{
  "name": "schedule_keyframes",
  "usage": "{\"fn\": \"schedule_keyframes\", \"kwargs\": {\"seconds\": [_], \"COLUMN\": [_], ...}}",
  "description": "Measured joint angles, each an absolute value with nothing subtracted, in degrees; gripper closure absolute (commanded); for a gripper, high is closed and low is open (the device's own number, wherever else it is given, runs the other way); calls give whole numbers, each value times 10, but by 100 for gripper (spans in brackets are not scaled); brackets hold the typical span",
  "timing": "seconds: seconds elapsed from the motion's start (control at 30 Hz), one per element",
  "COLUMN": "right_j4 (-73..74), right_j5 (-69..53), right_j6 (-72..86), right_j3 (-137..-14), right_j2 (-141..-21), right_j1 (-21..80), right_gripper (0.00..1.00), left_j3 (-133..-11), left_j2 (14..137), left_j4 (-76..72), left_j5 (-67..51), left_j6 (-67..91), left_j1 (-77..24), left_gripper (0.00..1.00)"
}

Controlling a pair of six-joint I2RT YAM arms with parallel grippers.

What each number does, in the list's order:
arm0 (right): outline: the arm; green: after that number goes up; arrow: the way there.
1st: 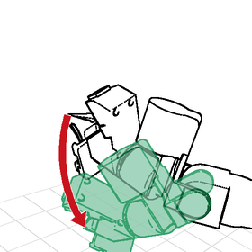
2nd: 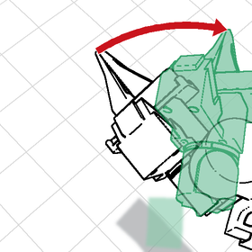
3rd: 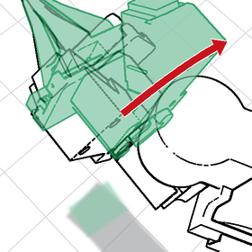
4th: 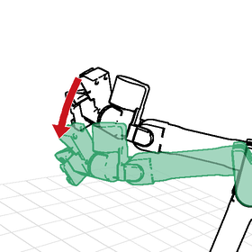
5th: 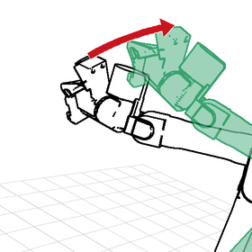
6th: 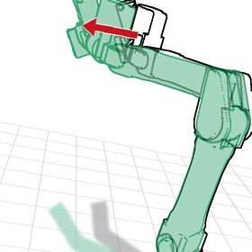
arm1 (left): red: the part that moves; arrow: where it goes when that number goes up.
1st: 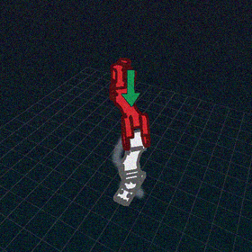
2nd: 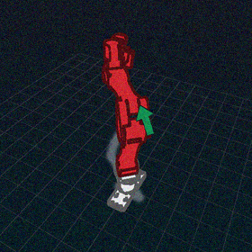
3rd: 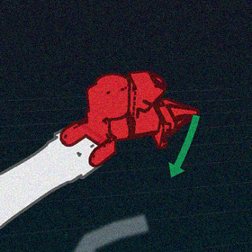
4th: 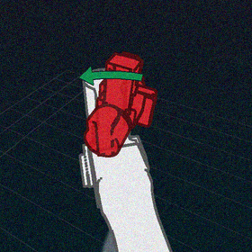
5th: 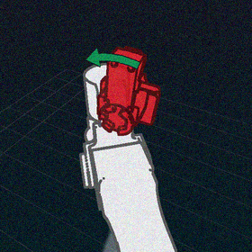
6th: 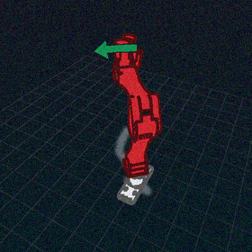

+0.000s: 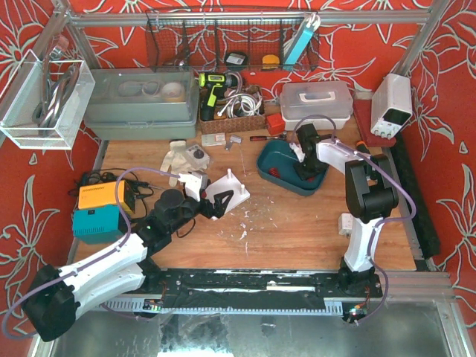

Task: Install the large spring

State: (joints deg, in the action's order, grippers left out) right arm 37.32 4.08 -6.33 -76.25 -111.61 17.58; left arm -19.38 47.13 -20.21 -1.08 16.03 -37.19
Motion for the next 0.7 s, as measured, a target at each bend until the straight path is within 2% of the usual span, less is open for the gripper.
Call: {"fn": "schedule_keyframes", "kwargs": {"seconds": [0.43,0.7], "right_j4": [360,317], "right_j5": [-13,-17], "right_j6": [-67,-63], "right_j3": [-762,-728], "right_j2": [-1060,-955], "right_j1": [180,218], "right_gripper": [97,100], "left_j3": [-194,-194], "left_j2": [471,469], "left_j4": [-202,-200], "left_j5": [-8,3], "left_j6": [160,161], "left_j1": [-372,-372], "left_gripper": [0,0]}}
